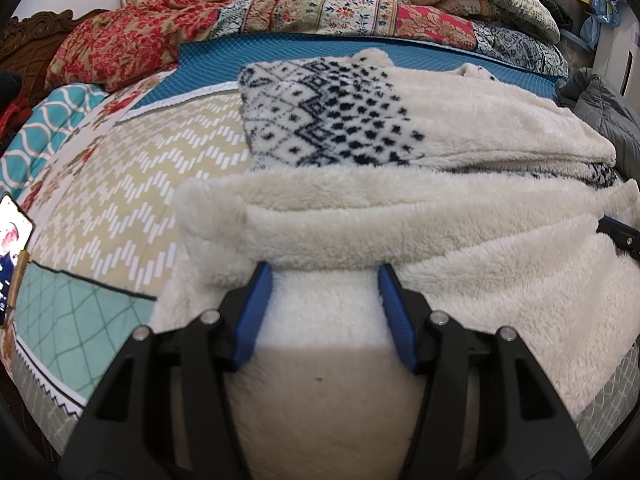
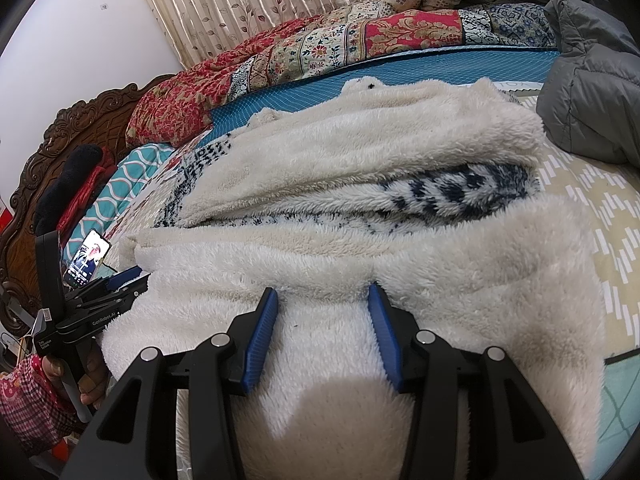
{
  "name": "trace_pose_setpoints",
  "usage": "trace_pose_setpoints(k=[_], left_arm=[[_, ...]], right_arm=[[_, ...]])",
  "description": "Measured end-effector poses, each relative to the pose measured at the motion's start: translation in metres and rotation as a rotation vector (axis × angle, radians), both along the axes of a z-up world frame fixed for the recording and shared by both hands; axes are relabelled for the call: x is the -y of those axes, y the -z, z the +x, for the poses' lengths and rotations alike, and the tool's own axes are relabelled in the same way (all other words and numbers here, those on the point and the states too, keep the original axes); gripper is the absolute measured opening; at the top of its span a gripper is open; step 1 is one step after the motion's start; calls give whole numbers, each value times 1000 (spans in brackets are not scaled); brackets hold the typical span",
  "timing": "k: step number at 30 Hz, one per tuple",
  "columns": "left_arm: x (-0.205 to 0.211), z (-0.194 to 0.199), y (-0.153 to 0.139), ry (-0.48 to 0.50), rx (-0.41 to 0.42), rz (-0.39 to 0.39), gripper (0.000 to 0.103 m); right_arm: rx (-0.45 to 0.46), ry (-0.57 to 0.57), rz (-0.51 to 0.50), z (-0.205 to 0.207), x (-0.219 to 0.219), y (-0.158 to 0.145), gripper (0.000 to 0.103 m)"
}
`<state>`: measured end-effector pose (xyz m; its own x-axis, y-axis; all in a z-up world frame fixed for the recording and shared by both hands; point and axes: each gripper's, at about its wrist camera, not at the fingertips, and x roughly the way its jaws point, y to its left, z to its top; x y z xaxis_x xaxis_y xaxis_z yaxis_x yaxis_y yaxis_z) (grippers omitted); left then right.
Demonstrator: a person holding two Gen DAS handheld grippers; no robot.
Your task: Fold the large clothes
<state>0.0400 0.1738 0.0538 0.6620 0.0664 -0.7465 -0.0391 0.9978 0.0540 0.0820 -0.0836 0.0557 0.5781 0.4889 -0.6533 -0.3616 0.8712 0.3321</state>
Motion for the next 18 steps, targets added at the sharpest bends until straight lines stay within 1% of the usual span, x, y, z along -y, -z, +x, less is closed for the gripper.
trace_pose_setpoints(k=[4,5,6,8,9,10,11,12,13,14,15,17,18], left_arm=[[-1,0,0,2,-4,-6,54],[-2,1,-3,10,-13,-17,54],[-3,1,-7,19,-26,-34,54],[-9,-2,-23,30,-33,-117,54],[-14,-6,-39,31,-2,-175,53],[-17,-7,-51,31,25,-200,53],[-18,-6,-68,39,63,-219,54],[-16,2,-84,55,88,-217,60],[-14,10,-93,65,97,-205,75],[-8,31,-106,80,106,-176,80],[-5,46,-111,87,107,-157,83],[6,94,-117,96,83,-100,83],[13,124,-116,99,55,-68,83]], right_arm=[[-9,3,-6,0,-3,-5,44],[-19,3,-1,-1,-3,-9,44],[-40,2,32,-2,-1,-17,44],[-68,-13,137,-4,8,-35,44],[-57,-19,178,-5,14,-48,43],[-29,-23,176,-4,16,-63,42],[0,-25,146,2,17,-76,36],[18,-26,118,8,16,-84,30],[37,-35,66,25,11,-97,27],[41,-43,35,39,7,-103,23],[40,-47,-4,58,0,-108,22],[27,-62,-86,104,-20,-112,21],[23,-70,-116,125,-28,-111,21]])
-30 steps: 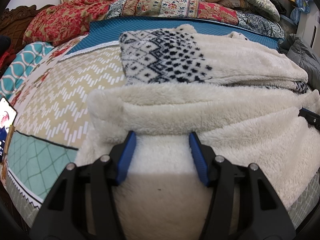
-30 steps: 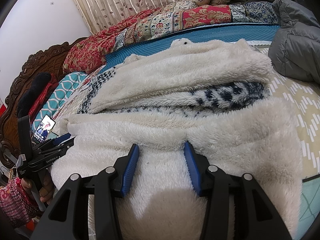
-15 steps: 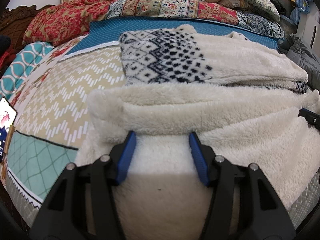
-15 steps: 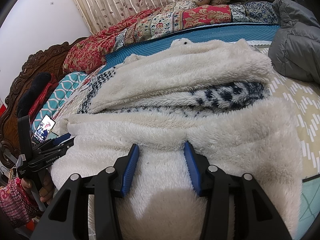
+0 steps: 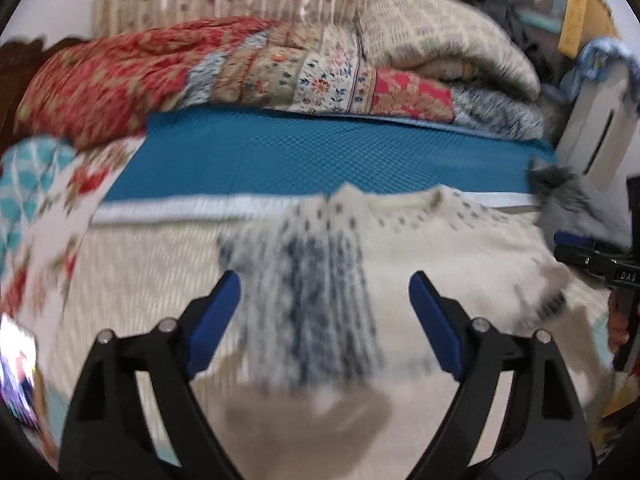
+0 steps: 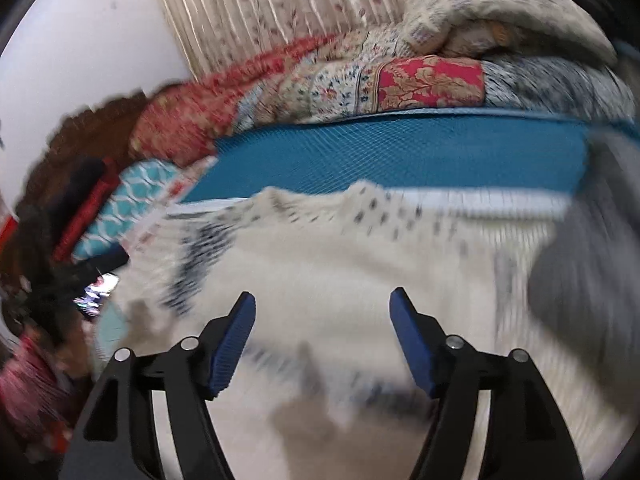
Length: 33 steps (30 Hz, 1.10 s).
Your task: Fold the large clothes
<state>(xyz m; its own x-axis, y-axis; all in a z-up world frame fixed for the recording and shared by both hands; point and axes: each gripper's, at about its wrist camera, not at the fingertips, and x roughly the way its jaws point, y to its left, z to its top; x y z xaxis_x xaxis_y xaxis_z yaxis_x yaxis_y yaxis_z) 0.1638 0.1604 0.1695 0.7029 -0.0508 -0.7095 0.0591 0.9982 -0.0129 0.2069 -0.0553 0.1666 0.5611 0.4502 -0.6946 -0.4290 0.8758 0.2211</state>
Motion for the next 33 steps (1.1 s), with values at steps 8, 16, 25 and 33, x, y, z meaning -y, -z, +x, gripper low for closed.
trace_pose_setpoints(k=[8,16,25,33], left_arm=[[57,175,54,-23,-201,195,78],[106,169,69,17,-208,264,10],[97,-38,-47,81,70,30,9],[64,-214,-5,110,-7,29,10]], right_arm=[[-146,38,-134,142,-43,49,21],[-147,-4,-51,148,-39,50,72],[77,-101,-2,-26,-23,-28,72],[30,-69,-87,-190,-9,28,72]])
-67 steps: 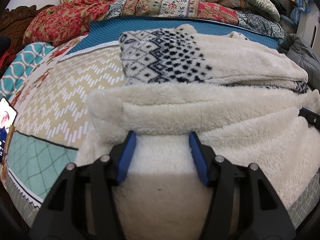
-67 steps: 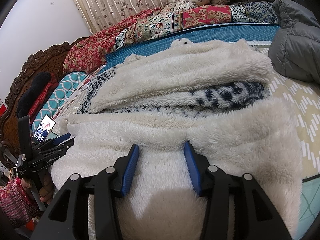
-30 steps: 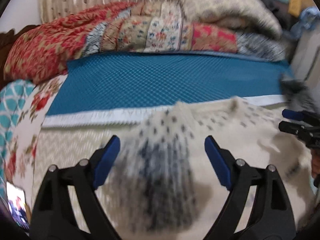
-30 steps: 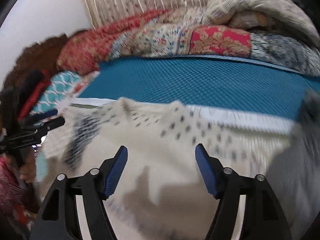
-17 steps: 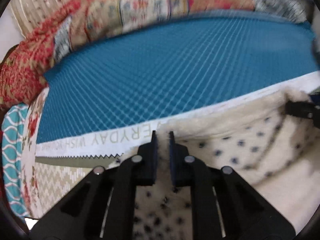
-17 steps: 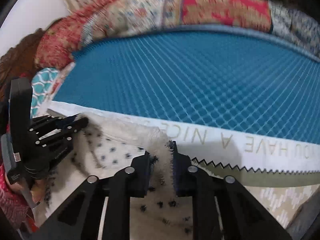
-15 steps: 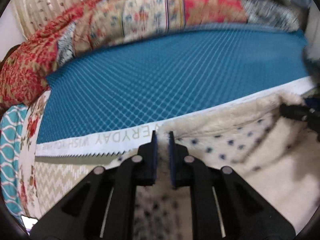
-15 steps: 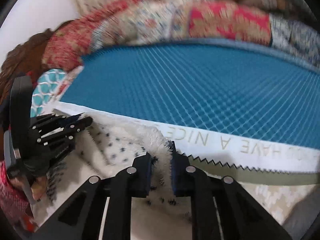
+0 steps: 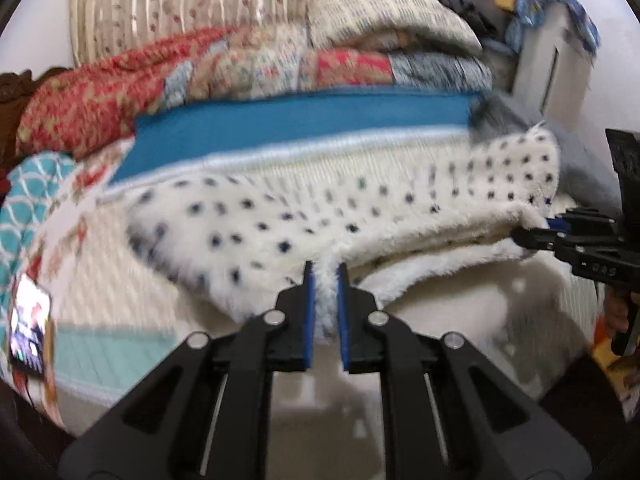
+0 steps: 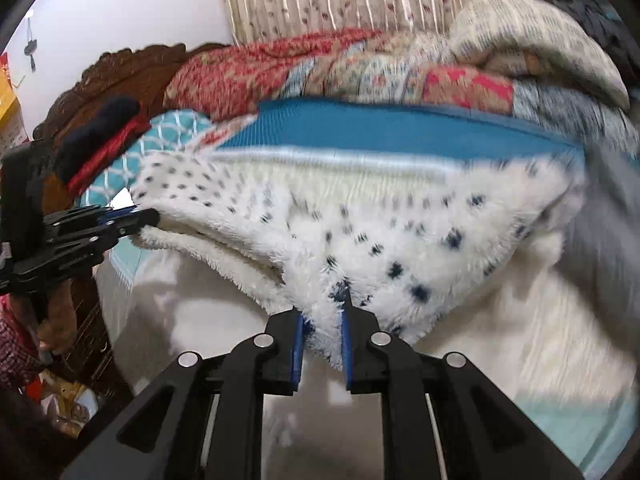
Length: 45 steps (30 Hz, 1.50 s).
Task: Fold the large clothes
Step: 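Lay the spotted blanket down on the bed with both grippers and release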
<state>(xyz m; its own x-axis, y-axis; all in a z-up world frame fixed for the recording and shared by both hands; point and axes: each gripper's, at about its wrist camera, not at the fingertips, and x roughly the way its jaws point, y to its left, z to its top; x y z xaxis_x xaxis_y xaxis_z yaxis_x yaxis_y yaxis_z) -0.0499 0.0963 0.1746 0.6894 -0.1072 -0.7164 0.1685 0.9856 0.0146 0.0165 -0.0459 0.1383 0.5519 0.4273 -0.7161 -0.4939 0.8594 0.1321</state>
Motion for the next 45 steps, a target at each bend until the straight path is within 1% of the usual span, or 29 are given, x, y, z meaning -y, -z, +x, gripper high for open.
trace_pose_setpoints(k=[2,4,6,7,9,10,12,13,14,16,18,19,21,23,24,27,29,32,34,35,36,37,38,39,40,41,43,44,45], left_arm=[[-13,-3,24,-24,-59,19,10],[-23,-1,46,-52,-98,44,10],[-35,8,66,-78,-167,59,11],[-35,6,71,-85,-203,43,11],[-38,-3,61,-74,-185,23,11],[-37,-13,48,-40,-166,-4,11],[-41,-28,18,30,-126,-119,13],[-47,-36,-7,57,-70,-203,17],[-51,-38,-20,63,-33,-232,17],[-62,-35,-56,17,85,-253,28],[-74,-15,-66,-37,119,-246,30],[-80,-2,-64,-76,106,-247,30],[-87,22,-49,-122,43,-250,30],[-86,40,-27,-145,-6,-210,30],[-83,49,-14,-145,-31,-176,30],[-79,61,20,-146,-97,-108,30],[-84,66,33,-155,-110,-93,30],[-93,68,37,-157,-93,-100,30],[-95,66,39,-151,-77,-69,30],[-93,65,43,-147,-64,-25,30],[-91,62,48,-146,-60,21,30],[-90,60,58,-143,-69,66,31],[-91,56,67,-124,-81,75,32],[-92,54,72,-114,-85,75,32],[-91,48,77,-105,-68,95,32],[-89,44,77,-101,-55,114,32],[-85,43,76,-97,-42,150,32],[-86,43,72,-95,-40,148,32],[-87,43,67,-97,-43,137,32]], right_arm=[[-26,14,-36,-17,-8,22,72],[-50,32,-33,-24,-13,42,72],[-30,43,-57,-24,-20,58,72],[-17,49,-59,-23,-22,62,72],[0,57,-58,-21,-23,64,72],[2,57,-58,-21,-24,64,72],[13,49,-64,-22,-23,65,72],[18,46,-61,-23,-22,66,72],[22,49,-52,-23,-21,68,72],[27,58,-36,-29,-16,70,71],[30,50,-33,-38,-16,66,66],[31,35,-40,-44,-16,62,64],[39,17,-55,-55,-14,53,54],[40,3,-32,-71,-5,38,48],[42,-5,8,-78,1,26,48],[118,22,80,-83,15,-17,48],[192,92,94,-67,25,-51,48],[207,190,162,-26,40,-78,48],[143,225,172,5,49,-67,48],[107,249,136,17,52,-53,48],[61,299,41,32,56,-29,48],[-32,363,-96,47,67,16,48],[-107,375,-84,52,80,44,48],[-86,388,62,45,100,56,48],[-65,405,147,40,110,56,48],[-67,427,169,37,111,52,48],[-29,415,113,34,99,43,48],[-2,400,64,32,93,38,48],[20,397,53,29,90,32,48]])
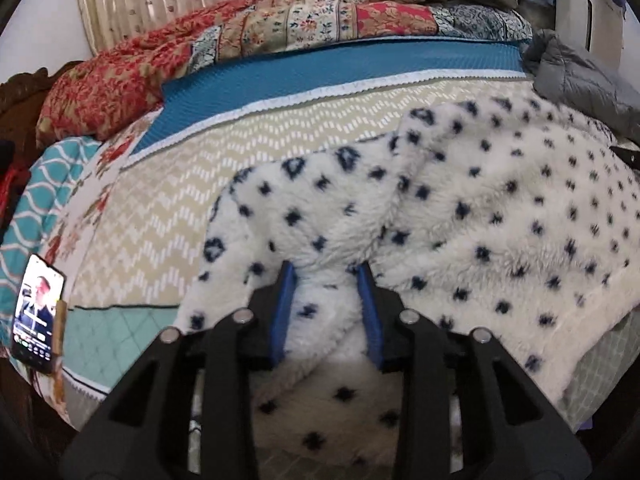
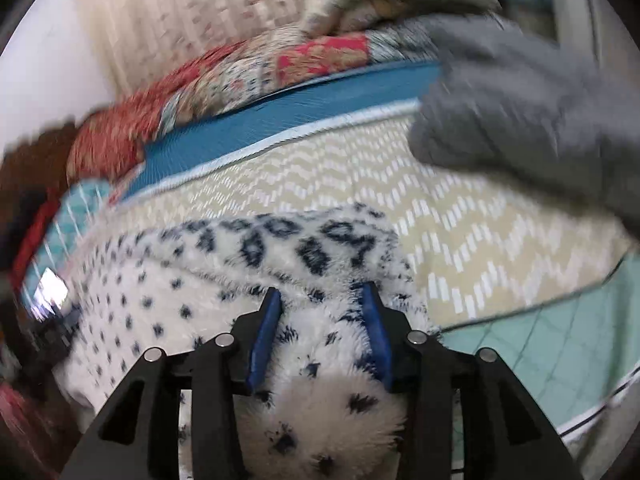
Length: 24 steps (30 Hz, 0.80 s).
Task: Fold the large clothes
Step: 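Lay the spotted blanket down on the bed with both grippers and release, then grasp the spotted blanket edge again with both grippers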
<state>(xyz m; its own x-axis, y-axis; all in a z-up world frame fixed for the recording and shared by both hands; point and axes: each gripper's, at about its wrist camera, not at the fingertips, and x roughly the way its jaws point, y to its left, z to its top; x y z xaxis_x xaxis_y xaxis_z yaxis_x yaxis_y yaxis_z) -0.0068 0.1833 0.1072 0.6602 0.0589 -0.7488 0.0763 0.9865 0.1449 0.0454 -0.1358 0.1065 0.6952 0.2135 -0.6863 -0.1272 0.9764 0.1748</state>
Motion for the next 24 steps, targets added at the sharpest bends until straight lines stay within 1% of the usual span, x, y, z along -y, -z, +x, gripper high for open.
trace_pose_setpoints(k=[1,2,4,5,6,7,8,10,11,12,13,14,15,16,17,18,19,20,22,23,24], left_arm=[[-1,0,-5,-3,0,-15,32],[-5,-3,-15,-12,8,-50,32],[-12,-10,-32,-23,39,-133,32],[-16,-14,-45,-24,62,-192,32],[-16,-15,-52,-22,76,-223,32],[-15,-14,-58,-17,86,-236,32],[-11,-12,-64,-7,99,-242,32],[0,-7,-70,14,112,-226,32],[6,-1,-68,21,109,-207,32],[11,3,-65,24,99,-192,32],[15,9,-58,26,79,-172,32],[19,19,-45,19,44,-125,32],[22,31,-24,-13,-13,-49,33],[19,42,-1,-29,-80,-15,36],[15,44,8,-24,-88,-35,36],[11,42,10,-27,-59,-56,36],[11,42,9,-33,-55,-60,36],[12,43,7,-39,-54,-54,36],[15,44,7,-32,-50,-33,36],[15,45,6,-31,-52,-34,36],[14,43,4,-34,-53,-43,36]], right_arm=[[18,5,4,-3,1,-6,48],[41,13,19,-9,0,-14,48],[72,9,36,-14,-3,-26,47],[87,-4,39,-12,-7,-34,47],[97,-24,40,-10,-13,-40,47],[104,-60,41,-6,-25,-47,47],[106,-83,37,-11,-31,-54,47],[99,-152,39,0,-55,-60,47],[49,-200,43,14,-71,-55,47],[-1,-218,42,24,-80,-50,47],[-90,-221,38,46,-86,-32,47],[-132,-188,23,59,-83,-20,47],[-162,-119,15,76,-70,-4,47],[-174,-34,112,92,-42,12,47],[-178,29,220,98,-22,19,58],[-187,134,297,100,-3,25,84],[-188,163,343,100,4,28,85],[-185,149,355,101,5,28,85],[-178,101,259,100,-9,23,85],[-166,83,203,98,-18,18,85],[-151,77,181,93,-23,13,85]])
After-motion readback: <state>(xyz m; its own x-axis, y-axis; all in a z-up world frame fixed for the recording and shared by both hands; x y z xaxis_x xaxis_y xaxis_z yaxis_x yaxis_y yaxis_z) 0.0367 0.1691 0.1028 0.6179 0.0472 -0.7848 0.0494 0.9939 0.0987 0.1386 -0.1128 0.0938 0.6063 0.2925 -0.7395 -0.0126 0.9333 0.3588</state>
